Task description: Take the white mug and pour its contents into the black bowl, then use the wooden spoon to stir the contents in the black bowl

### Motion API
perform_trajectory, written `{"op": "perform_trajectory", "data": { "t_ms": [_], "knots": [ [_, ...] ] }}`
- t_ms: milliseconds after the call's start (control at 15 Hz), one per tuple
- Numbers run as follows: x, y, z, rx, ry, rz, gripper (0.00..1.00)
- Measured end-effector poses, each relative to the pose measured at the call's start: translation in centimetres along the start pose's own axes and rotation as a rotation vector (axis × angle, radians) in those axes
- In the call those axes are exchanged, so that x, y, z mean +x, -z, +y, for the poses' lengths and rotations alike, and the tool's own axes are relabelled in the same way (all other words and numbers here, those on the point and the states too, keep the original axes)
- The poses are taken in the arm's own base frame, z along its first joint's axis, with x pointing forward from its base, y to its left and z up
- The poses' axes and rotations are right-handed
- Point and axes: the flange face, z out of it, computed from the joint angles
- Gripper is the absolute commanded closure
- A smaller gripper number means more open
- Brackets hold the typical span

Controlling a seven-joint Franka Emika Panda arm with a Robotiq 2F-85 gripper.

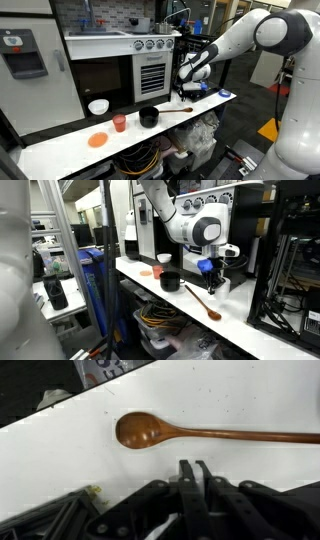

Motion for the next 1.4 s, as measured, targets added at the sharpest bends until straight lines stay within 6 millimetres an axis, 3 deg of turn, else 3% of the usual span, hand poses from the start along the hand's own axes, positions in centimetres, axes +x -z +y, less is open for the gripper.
{"op": "perform_trajectory", "data": {
  "t_ms": [1400],
  "knots": [
    [0.7, -3.3, -1.1, 0.027, -0.010, -0.015, 0.98]
  ]
}}
